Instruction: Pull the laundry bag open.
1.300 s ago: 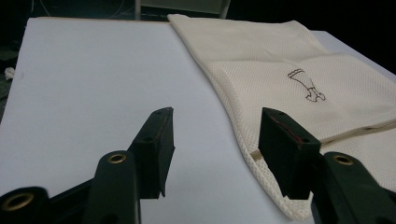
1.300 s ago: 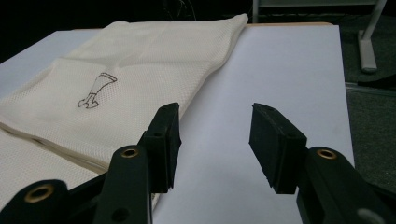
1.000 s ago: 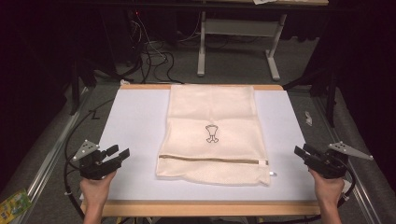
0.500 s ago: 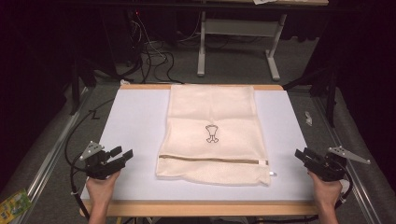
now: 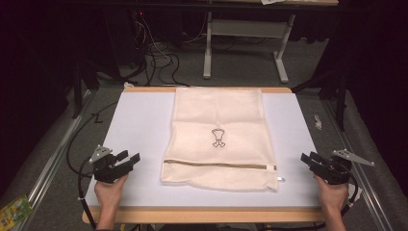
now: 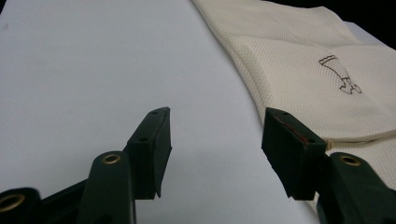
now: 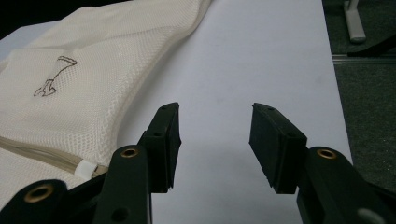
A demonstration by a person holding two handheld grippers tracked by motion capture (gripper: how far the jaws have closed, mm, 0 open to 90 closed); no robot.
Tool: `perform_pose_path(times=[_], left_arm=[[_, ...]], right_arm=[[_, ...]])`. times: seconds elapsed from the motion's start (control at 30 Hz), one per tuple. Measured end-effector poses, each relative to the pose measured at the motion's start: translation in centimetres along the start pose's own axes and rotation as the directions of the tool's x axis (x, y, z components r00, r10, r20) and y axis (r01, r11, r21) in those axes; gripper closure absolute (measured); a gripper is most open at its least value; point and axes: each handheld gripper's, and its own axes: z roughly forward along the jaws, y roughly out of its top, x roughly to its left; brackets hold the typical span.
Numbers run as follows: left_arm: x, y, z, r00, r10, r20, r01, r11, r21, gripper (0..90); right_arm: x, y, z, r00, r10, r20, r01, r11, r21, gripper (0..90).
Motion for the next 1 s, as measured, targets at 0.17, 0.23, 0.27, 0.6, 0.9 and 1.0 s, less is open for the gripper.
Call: perform_pose_path(times=[0.17,0.23,0.27,0.6,0.9,1.0], left_arm=[[0.1,-0.1,0.3,0.9999,-0.007,-0.012,0.007,0.9999,-0.012,43.1],[0.1,-0.1,0.5,0.9997,-0.009,-0.023,0.009,0.9998,-0.019,43.4],[0.1,-0.1,0.6,0.9997,-0.008,-0.023,0.008,0.9998,-0.018,43.5],[0.2,-0.2,1.6,0.9988,-0.002,-0.049,0.001,0.9998,-0.019,43.9],[0.3,-0.3,2.6,0.9964,0.006,-0.085,-0.007,0.9999,-0.015,43.9],[0.4,-0.4,2.9,0.995,0.01,-0.099,-0.011,0.9999,-0.011,43.9]], right_arm=[[-0.1,-0.1,0.4,0.9999,0.013,0.001,-0.013,1.0,-0.001,53.5],[-0.2,-0.1,0.5,0.9997,0.024,-0.002,-0.024,1.0,-0.008,53.4],[-0.3,-0.1,0.6,0.9996,0.029,-0.003,-0.029,0.999,-0.013,53.3],[-0.9,-0.5,1.3,0.9992,0.035,0.017,-0.035,0.999,-0.003,53.7],[-0.6,-0.5,1.6,0.999,0.012,0.042,-0.013,1.0,0.008,53.8],[-0.5,-0.4,1.7,0.9987,0.014,0.05,-0.014,1.0,0.007,53.8]])
